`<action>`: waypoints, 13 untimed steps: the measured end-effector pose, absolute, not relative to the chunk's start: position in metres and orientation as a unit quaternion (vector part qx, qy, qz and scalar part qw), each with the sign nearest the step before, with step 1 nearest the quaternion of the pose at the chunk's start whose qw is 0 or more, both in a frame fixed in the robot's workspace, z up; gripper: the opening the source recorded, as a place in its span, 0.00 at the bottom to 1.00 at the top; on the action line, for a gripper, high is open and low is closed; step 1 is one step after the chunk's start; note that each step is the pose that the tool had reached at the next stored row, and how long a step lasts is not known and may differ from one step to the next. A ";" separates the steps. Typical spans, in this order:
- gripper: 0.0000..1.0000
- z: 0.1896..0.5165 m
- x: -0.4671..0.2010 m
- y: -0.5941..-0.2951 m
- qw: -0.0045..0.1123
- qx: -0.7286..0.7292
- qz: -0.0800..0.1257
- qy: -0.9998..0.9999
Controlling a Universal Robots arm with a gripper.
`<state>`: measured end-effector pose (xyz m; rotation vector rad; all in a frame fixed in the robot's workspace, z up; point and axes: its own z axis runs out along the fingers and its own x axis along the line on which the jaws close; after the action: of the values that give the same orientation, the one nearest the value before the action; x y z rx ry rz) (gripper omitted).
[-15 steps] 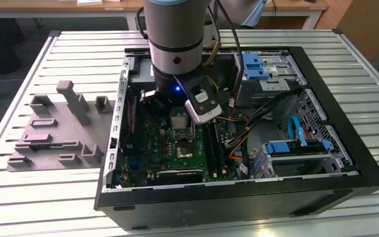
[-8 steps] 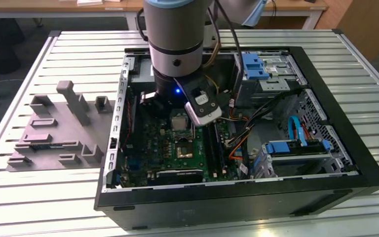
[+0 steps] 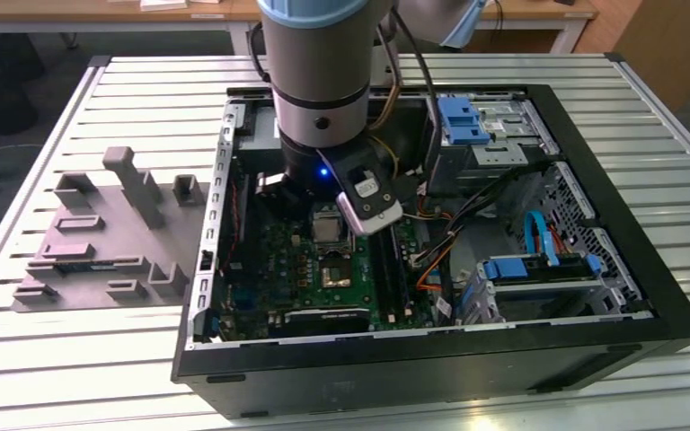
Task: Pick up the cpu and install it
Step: 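Place the cpu into insertion slot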
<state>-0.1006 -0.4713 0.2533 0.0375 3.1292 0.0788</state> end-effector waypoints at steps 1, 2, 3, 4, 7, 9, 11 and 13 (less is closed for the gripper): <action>0.47 0.252 -0.101 -0.471 0.006 0.012 0.025 1.000; 0.47 0.251 -0.101 -0.471 0.006 0.012 0.025 1.000; 0.47 0.251 -0.101 -0.471 0.006 0.012 0.025 1.000; 0.47 0.251 -0.101 -0.471 0.006 0.012 0.025 1.000; 0.47 0.251 -0.101 -0.471 0.006 0.012 0.025 1.000; 0.47 0.251 -0.101 -0.471 0.006 0.012 0.025 1.000; 0.47 0.251 -0.101 -0.471 0.006 0.012 0.025 1.000; 0.47 0.249 -0.101 -0.471 0.006 0.012 0.025 1.000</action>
<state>-0.1005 -0.4713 0.2492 0.0374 3.1290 0.0793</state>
